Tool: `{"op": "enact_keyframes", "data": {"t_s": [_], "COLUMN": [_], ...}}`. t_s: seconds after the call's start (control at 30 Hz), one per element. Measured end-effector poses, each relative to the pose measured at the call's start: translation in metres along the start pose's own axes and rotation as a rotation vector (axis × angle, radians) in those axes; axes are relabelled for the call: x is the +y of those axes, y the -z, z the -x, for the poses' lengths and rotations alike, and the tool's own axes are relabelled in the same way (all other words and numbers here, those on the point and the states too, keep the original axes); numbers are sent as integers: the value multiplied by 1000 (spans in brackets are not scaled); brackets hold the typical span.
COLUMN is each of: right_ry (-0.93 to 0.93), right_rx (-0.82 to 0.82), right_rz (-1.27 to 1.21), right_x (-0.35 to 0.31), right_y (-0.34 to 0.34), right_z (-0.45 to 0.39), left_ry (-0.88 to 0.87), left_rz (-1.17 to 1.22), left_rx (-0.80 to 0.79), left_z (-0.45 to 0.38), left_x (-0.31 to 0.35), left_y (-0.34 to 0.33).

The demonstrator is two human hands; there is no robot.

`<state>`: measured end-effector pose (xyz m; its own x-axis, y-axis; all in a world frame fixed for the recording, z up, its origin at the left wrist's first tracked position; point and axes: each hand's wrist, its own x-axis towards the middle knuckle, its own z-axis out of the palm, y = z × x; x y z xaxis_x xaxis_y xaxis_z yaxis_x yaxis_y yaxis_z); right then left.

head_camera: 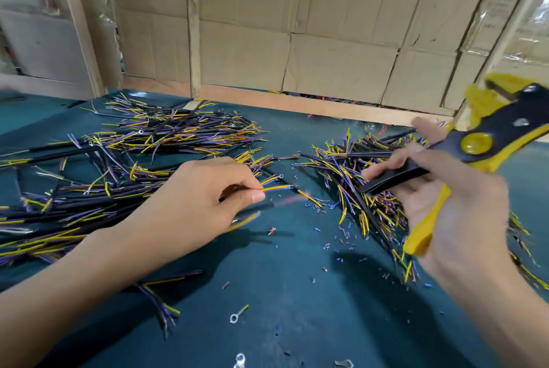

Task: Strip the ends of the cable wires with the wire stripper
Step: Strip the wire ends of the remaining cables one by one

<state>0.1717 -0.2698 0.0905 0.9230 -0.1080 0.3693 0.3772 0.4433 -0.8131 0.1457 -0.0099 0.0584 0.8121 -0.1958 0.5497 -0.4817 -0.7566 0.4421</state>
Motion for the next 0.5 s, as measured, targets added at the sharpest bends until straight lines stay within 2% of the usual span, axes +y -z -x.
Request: {"op": "enact_keyframes", "data": {"t_s": [0.13, 0.23, 0.3, 0.43, 0.5], "right_ry": [-59, -110, -157, -301, -350], "right_rx": [-55, -139, -210, -389, -478], "right_rz": [177, 237, 203, 96, 45], "right_x": [24, 34, 36, 40, 43], "right_y": [-4, -6, -10, -17, -21], "right_z": [13, 21, 25, 36, 43], "left_ry": [-157, -131, -45, 138, 228], "left_rz": [-72, 57, 317, 1019, 1242], "left_rx": [127, 192, 185, 179, 203], "left_z": [-2, -1, -1, -3, -5], "left_x": [4, 14, 21, 33, 36], "left_y": [4, 6, 4, 1, 2]}}
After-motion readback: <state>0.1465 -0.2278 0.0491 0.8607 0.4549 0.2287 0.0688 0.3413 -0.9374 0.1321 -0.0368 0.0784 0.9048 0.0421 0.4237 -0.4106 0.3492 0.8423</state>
